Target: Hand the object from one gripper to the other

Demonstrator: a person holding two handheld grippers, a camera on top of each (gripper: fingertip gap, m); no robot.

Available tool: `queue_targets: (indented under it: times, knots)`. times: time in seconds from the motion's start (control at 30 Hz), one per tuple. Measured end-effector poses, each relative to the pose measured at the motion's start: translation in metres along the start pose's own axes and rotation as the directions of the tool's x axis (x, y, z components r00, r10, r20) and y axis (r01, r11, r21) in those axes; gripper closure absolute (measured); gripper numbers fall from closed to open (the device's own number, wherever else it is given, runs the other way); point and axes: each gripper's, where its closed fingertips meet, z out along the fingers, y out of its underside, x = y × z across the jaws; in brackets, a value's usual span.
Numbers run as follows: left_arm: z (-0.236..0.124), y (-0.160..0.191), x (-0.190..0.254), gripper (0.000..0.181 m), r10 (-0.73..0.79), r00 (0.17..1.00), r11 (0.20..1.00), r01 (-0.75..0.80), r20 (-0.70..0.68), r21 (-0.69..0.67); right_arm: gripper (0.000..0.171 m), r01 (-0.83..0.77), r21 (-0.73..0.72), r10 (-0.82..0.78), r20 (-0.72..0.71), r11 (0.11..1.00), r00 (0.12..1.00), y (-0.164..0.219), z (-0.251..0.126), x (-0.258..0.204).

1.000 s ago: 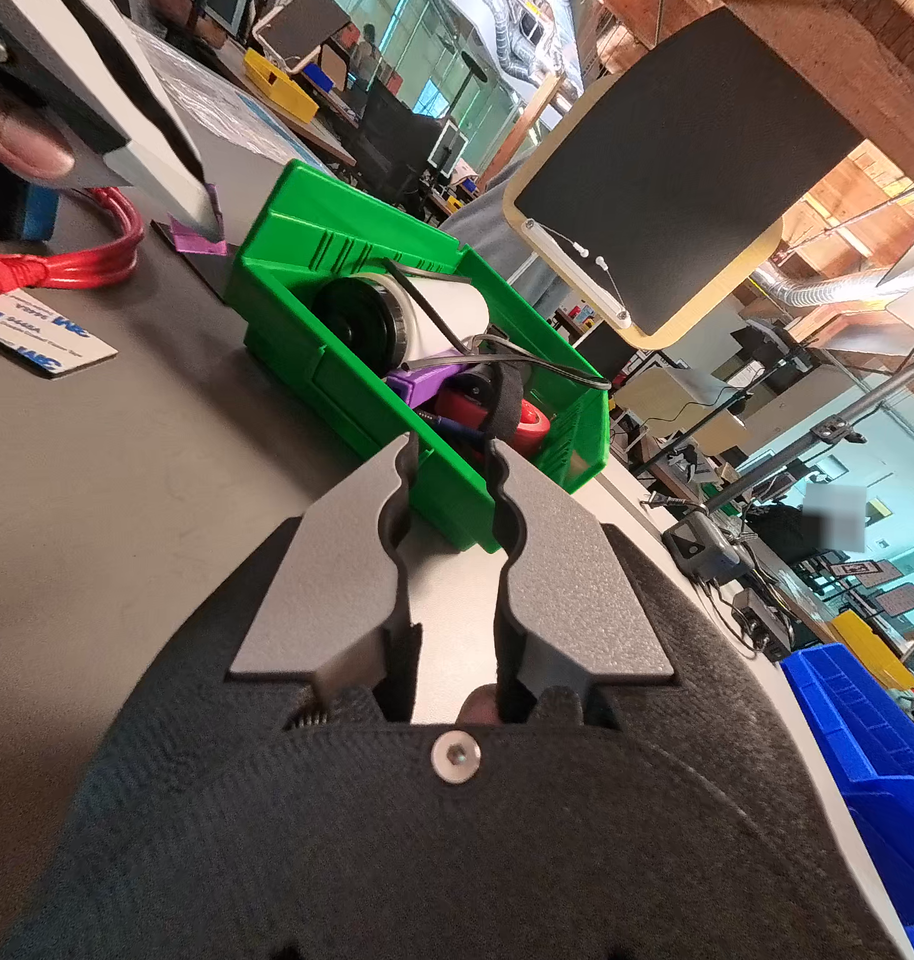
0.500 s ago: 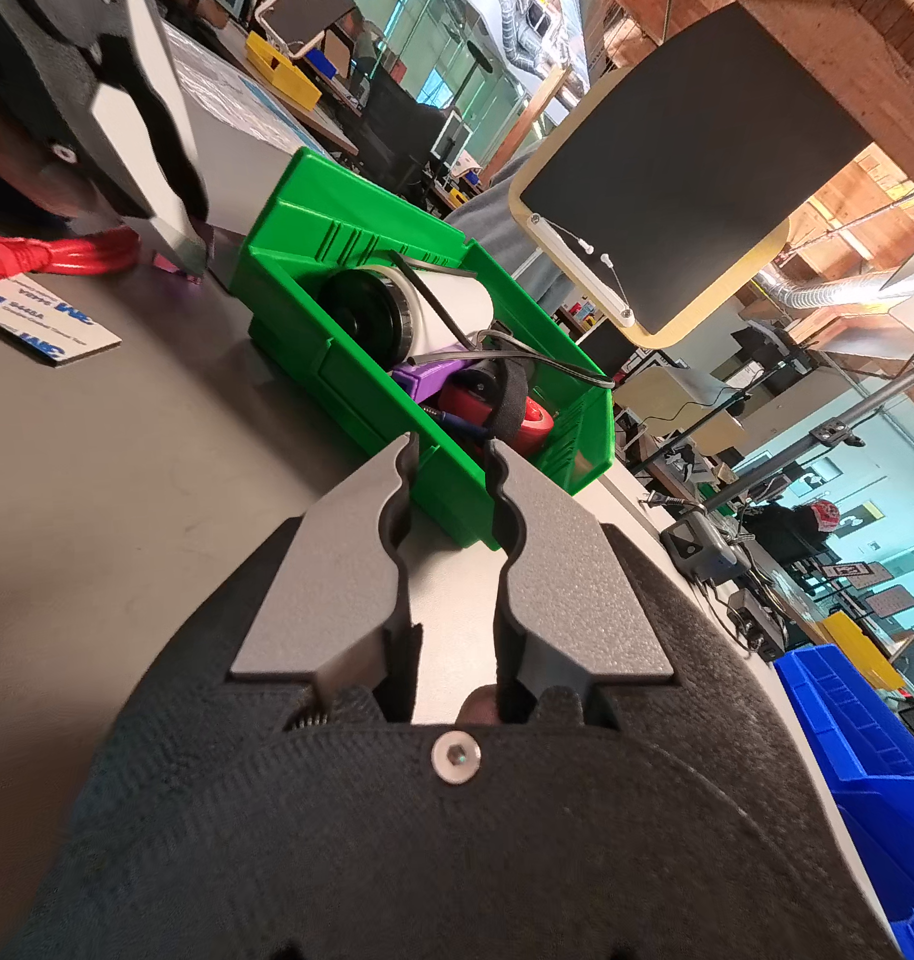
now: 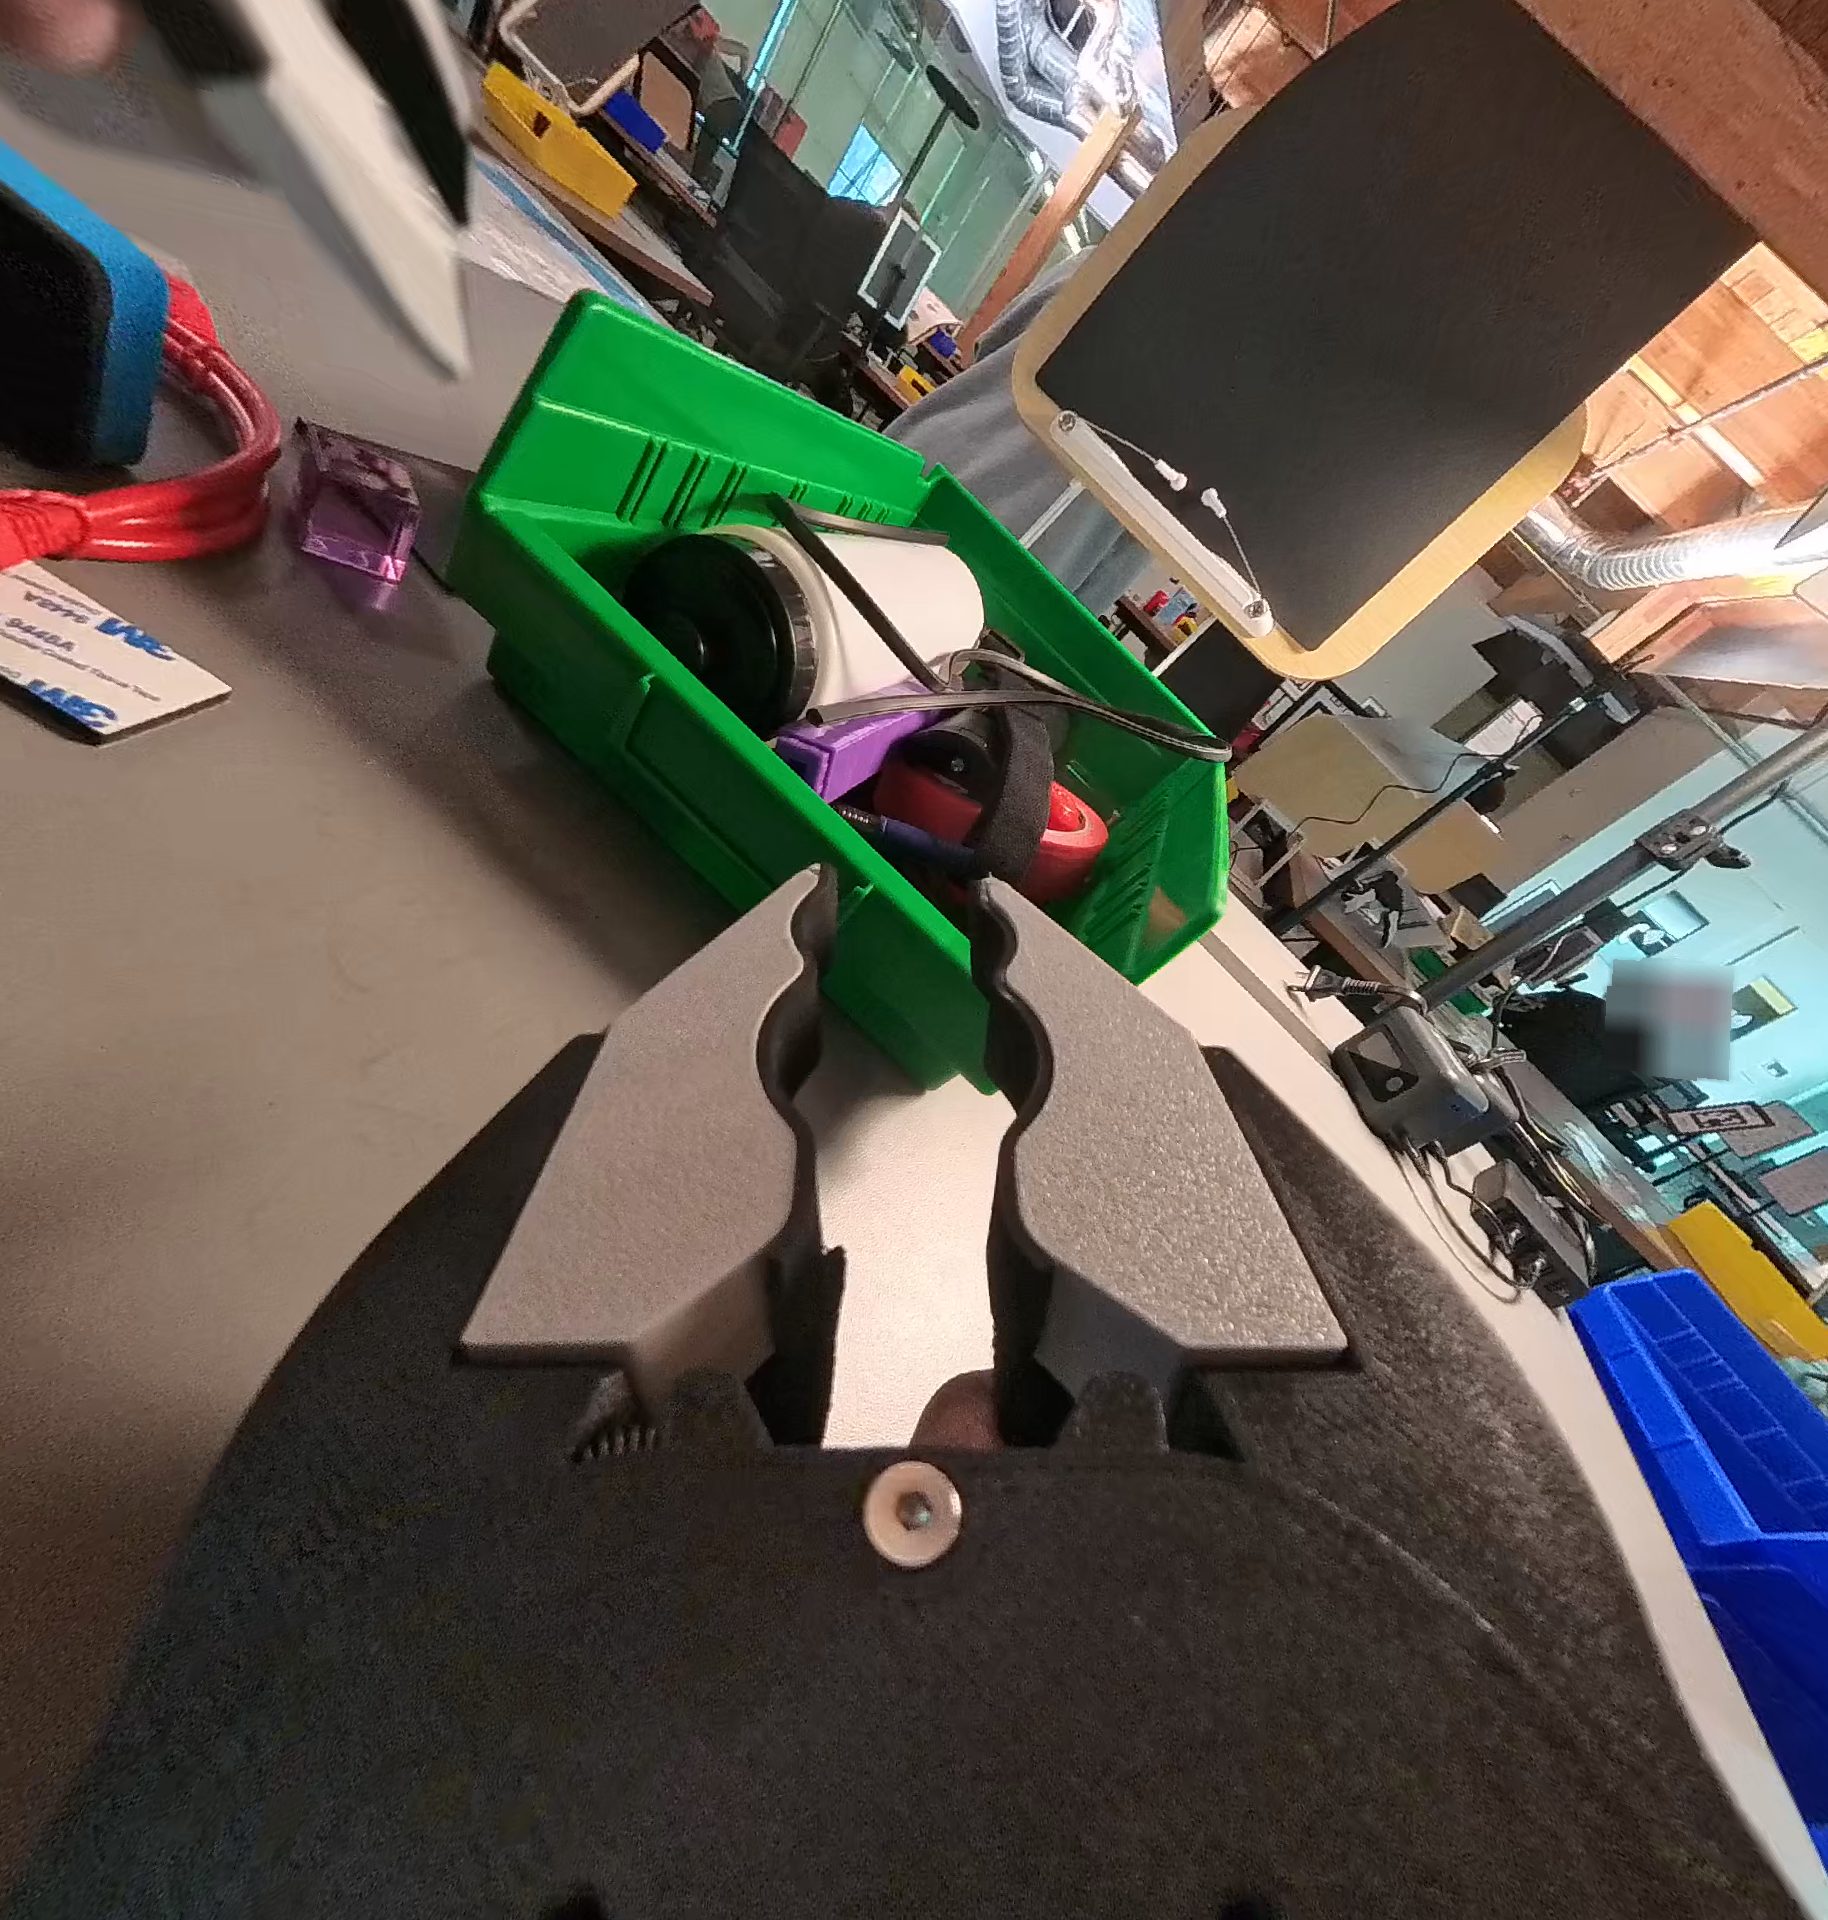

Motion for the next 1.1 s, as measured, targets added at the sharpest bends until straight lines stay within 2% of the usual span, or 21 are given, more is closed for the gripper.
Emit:
queue_targets:
  times: [0.03,0.13,0.2,0.3,0.43,0.6,0.73,0.87,0.97,1.03,1.1]
  knots:
    - [-0.009,-0.015,-0.002,0.133,0.021,1.000,0.999,-0.021,0.011,0.036,0.144,-0.004,0.000,0.004,0.001,1.000,1.000,0.000,0.000,0.000]
    - [-0.028,-0.070,0.005,0.133,0.125,0.992,0.984,-0.123,-0.005,0.132,0.144,-0.014,0.001,0.014,0.001,1.000,1.000,0.000,0.000,0.001]
    - [-0.027,-0.108,0.020,0.134,0.223,0.973,0.962,-0.211,-0.052,0.171,0.145,-0.019,0.006,0.019,0.001,1.000,1.000,-0.001,-0.001,0.002]
    - [0.000,-0.151,0.034,0.134,0.325,0.939,0.941,-0.308,-0.115,0.143,0.145,-0.022,0.014,0.022,0.003,1.000,1.000,-0.002,-0.002,0.002]
    - [0.058,-0.184,0.021,0.135,0.321,0.938,0.947,-0.318,-0.129,0.042,0.145,-0.022,0.024,0.022,0.004,0.999,1.000,-0.003,-0.003,0.002]
    - [0.119,-0.191,0.009,0.136,0.187,0.953,0.977,-0.206,-0.237,-0.059,0.145,-0.011,0.025,0.010,0.011,1.000,1.000,-0.003,-0.004,-0.001]
    - [0.148,-0.192,0.021,0.141,0.114,0.939,0.985,-0.150,-0.324,-0.087,0.145,-0.008,0.024,0.008,0.014,1.000,1.000,-0.003,-0.004,-0.001]
    - [0.149,-0.211,0.033,0.146,0.152,0.928,0.988,-0.154,-0.340,0.021,0.145,-0.006,0.023,0.006,0.014,1.000,1.000,-0.003,-0.003,-0.001]
    - [0.133,-0.228,0.050,0.161,0.205,0.890,0.977,-0.159,-0.407,0.144,0.145,-0.002,0.016,0.002,0.015,1.000,1.000,-0.002,-0.003,-0.002]
    - [0.138,-0.211,0.061,0.161,0.208,0.864,0.977,-0.210,-0.459,0.046,0.145,0.002,0.015,-0.003,0.015,1.000,1.000,-0.002,-0.003,-0.003]
    - [0.157,-0.188,0.056,0.159,0.245,0.876,0.950,-0.302,-0.415,-0.077,0.146,0.004,0.018,-0.004,0.013,1.000,1.000,-0.002,-0.003,-0.003]
